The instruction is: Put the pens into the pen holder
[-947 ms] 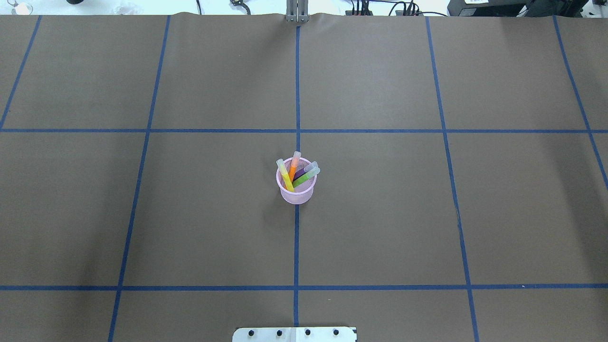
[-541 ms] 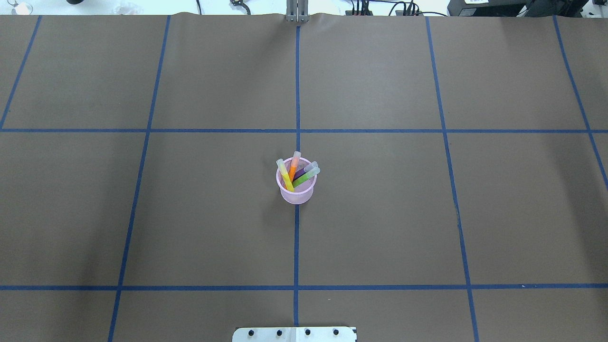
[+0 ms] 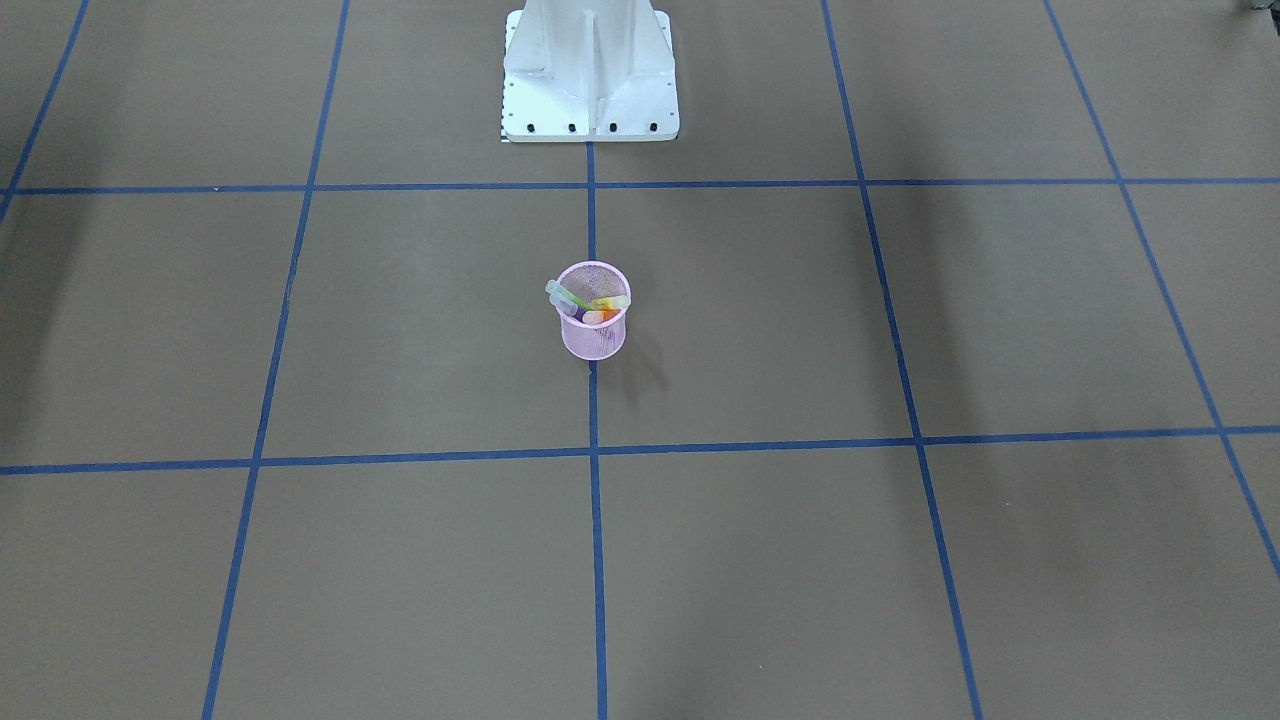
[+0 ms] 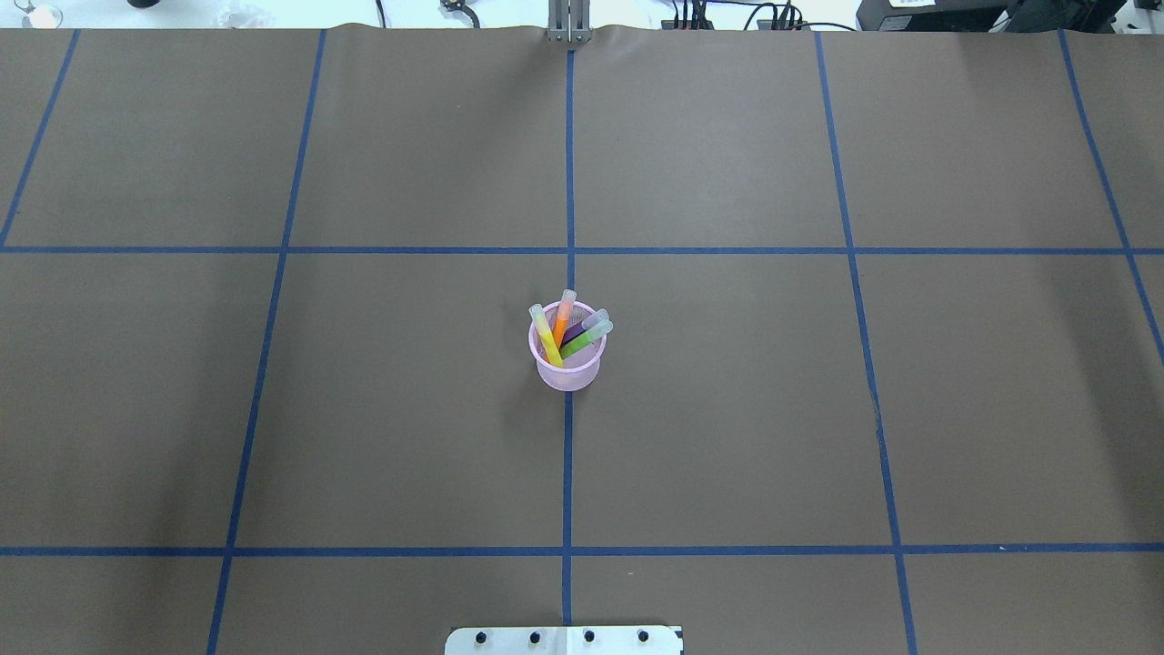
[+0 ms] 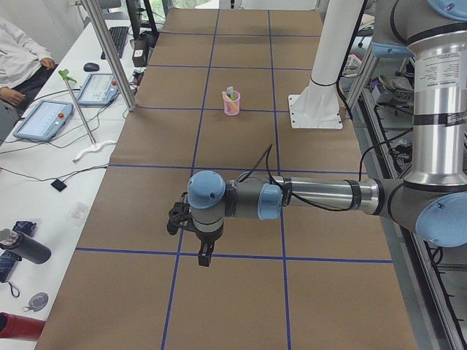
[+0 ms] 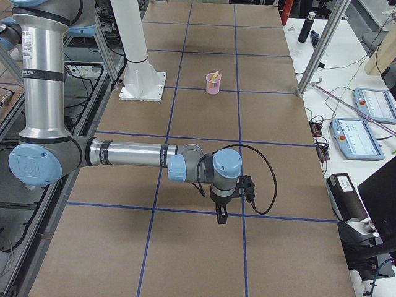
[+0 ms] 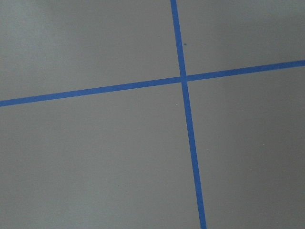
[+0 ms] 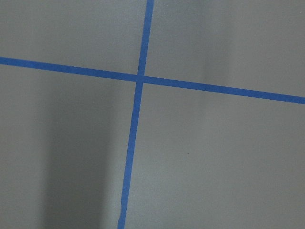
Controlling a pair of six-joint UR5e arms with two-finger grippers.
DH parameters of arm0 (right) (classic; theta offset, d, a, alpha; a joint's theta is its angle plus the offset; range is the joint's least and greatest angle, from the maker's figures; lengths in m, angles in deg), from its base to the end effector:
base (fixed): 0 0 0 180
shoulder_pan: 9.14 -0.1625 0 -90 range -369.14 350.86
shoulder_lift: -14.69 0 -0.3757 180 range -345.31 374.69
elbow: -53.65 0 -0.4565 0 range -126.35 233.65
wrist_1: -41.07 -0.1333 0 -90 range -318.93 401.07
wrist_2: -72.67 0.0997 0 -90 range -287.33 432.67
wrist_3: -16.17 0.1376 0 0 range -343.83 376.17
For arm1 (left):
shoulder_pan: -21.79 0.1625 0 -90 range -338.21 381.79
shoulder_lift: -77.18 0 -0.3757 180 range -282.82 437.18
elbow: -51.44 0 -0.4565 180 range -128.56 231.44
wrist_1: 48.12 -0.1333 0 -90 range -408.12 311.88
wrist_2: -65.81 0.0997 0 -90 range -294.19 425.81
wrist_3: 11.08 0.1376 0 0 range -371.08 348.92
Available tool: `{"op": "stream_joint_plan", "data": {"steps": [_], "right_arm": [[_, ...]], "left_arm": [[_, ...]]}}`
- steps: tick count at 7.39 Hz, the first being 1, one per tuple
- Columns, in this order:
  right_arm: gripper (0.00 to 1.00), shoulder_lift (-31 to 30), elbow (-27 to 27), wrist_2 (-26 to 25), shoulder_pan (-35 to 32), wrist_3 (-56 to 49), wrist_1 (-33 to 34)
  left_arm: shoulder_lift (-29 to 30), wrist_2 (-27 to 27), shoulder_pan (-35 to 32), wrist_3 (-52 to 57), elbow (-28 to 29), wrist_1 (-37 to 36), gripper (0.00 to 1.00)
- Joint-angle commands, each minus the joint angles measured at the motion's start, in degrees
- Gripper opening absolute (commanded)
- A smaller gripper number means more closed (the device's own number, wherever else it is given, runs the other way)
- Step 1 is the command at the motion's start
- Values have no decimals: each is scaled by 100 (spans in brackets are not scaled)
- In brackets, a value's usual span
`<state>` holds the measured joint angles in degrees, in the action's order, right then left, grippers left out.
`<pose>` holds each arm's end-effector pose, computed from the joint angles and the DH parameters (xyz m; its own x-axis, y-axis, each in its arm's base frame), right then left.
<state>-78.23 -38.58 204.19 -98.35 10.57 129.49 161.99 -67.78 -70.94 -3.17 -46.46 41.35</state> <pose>0.0347 -0.5391 0.6447 0.7436 -0.1181 0.6581 0.0868 0.9930 0.0801 -0.0634 -0.5230 0.6109 0.7244 0.1291 -0.6772 -0.0526 0.9898 0.1325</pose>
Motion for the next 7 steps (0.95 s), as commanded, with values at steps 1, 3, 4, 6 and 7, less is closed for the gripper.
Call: {"op": "stream_joint_plan", "data": {"steps": [1,3,4,6,7], "right_arm": [[99,2,-23,40,0,31,8],[99,-7,-23,40,8,49,8],[99,2,-23,41,0,58,8],[99,-7,-23,58,0,67,8],[99,-7,-23,58,8,58,8]], "left_arm": [[0,0,0,0,-1,0,100],[0,0,0,0,-1,0,100],[0,0,0,0,16,0,100],[0,0,0,0,34,0,100],[0,0,0,0,42,0,100]]}}
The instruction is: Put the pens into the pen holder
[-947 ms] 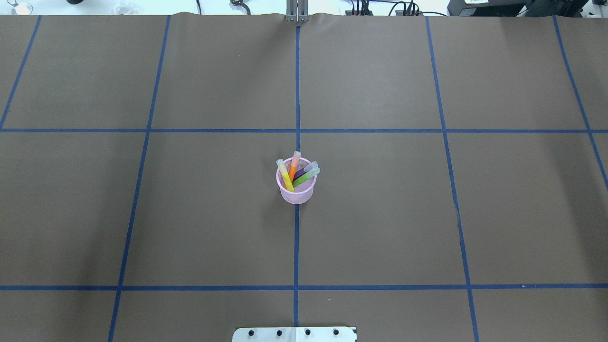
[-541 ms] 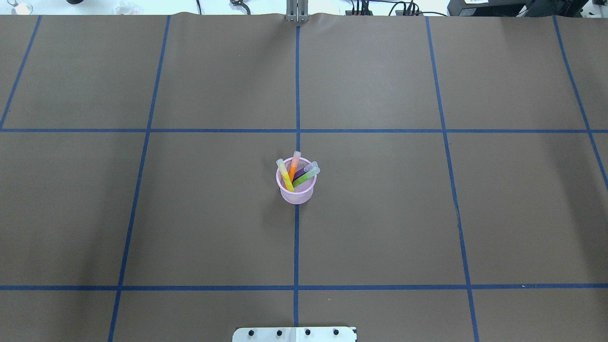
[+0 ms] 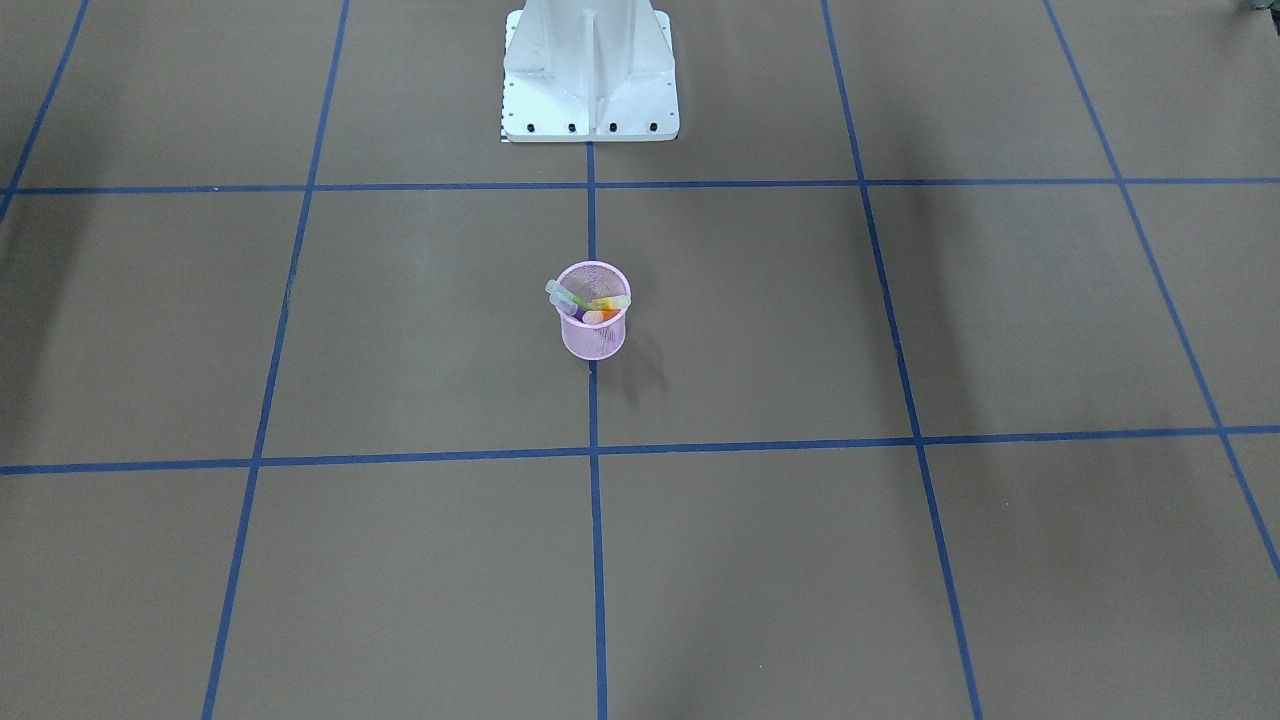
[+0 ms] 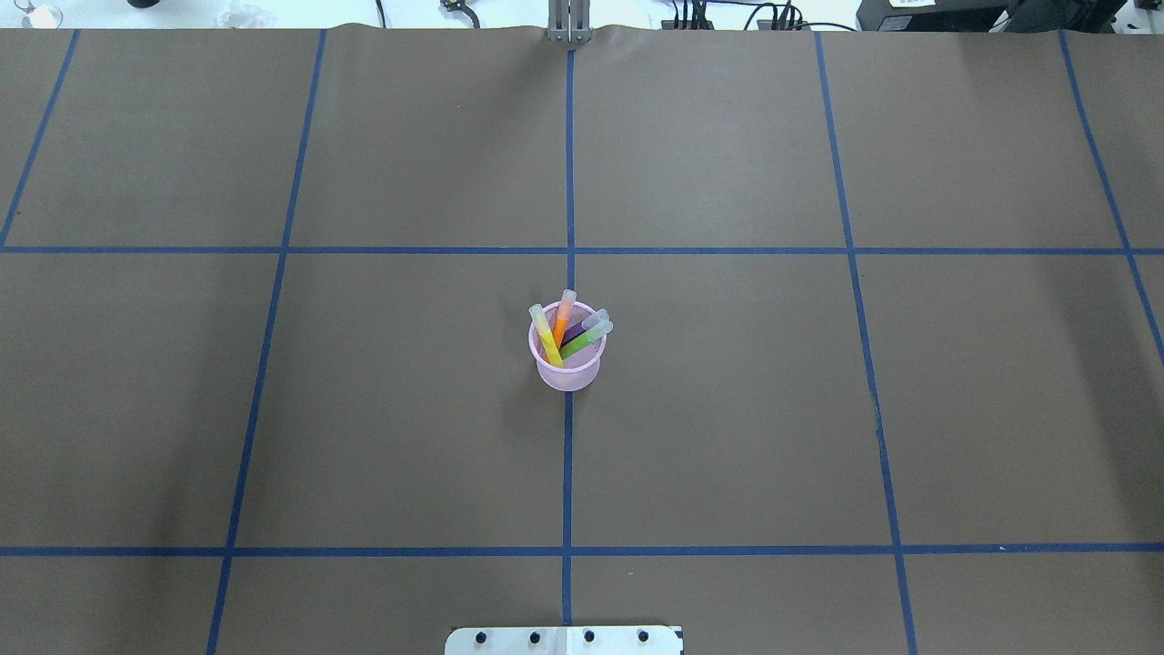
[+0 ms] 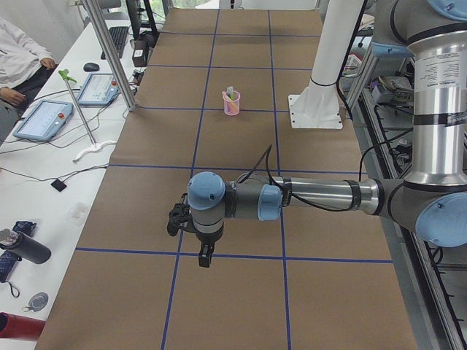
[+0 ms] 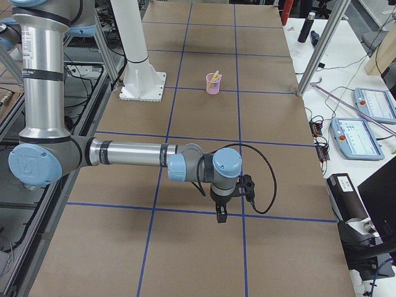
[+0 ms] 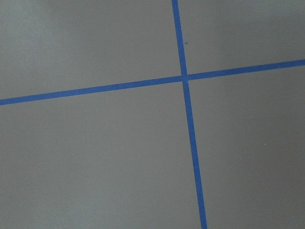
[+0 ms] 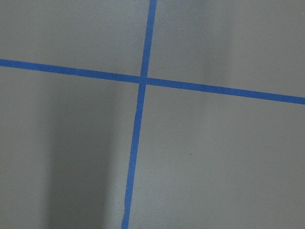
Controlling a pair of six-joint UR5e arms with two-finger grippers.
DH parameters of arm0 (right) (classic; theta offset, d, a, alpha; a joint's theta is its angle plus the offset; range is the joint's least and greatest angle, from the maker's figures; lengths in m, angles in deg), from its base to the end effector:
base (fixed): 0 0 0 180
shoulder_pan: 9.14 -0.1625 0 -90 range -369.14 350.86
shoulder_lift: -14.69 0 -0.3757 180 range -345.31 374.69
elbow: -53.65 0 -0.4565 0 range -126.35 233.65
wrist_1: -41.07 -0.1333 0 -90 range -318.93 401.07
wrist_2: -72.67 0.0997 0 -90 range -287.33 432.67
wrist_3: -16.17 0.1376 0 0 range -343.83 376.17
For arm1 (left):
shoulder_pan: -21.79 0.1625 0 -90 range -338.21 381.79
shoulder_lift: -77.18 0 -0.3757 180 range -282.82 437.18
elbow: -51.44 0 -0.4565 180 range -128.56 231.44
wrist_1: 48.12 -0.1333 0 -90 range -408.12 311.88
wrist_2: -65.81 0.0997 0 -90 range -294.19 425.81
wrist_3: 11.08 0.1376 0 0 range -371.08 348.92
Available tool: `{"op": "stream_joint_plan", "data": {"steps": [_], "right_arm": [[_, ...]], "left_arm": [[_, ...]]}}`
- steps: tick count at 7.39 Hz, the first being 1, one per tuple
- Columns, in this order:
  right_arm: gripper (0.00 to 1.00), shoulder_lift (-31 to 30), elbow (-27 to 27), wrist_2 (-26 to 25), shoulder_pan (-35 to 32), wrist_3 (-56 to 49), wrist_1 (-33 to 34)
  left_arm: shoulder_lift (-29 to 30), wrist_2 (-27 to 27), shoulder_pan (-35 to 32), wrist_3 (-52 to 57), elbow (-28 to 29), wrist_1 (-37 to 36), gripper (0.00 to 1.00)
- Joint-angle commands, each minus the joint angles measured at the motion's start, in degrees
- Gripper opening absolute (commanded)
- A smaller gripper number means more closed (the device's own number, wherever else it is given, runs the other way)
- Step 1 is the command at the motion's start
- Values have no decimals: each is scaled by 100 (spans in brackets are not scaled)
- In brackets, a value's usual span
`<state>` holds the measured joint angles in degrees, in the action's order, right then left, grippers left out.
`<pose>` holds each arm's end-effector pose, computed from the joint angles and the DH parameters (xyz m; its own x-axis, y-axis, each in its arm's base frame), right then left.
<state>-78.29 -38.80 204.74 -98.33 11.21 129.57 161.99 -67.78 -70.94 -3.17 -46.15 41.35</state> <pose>0.0335 -0.5389 0.6424 0.7381 -0.1082 0.6660 0.0782 0.9941 0.0748 -0.0634 -0.5226 0.6139 0.7242 0.1255 -0.6781 -0.0526 0.9905 0.1272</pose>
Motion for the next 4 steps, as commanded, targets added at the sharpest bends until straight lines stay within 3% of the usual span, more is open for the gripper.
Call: {"op": "stream_joint_plan", "data": {"steps": [1,4], "right_arm": [[99,-36,0,3,7,4,0],[99,-80,0,3,-2,-5,9]], "left_arm": [[0,9,0,0,12,-9,100],[-9,9,9,0,21,-9,100]]}}
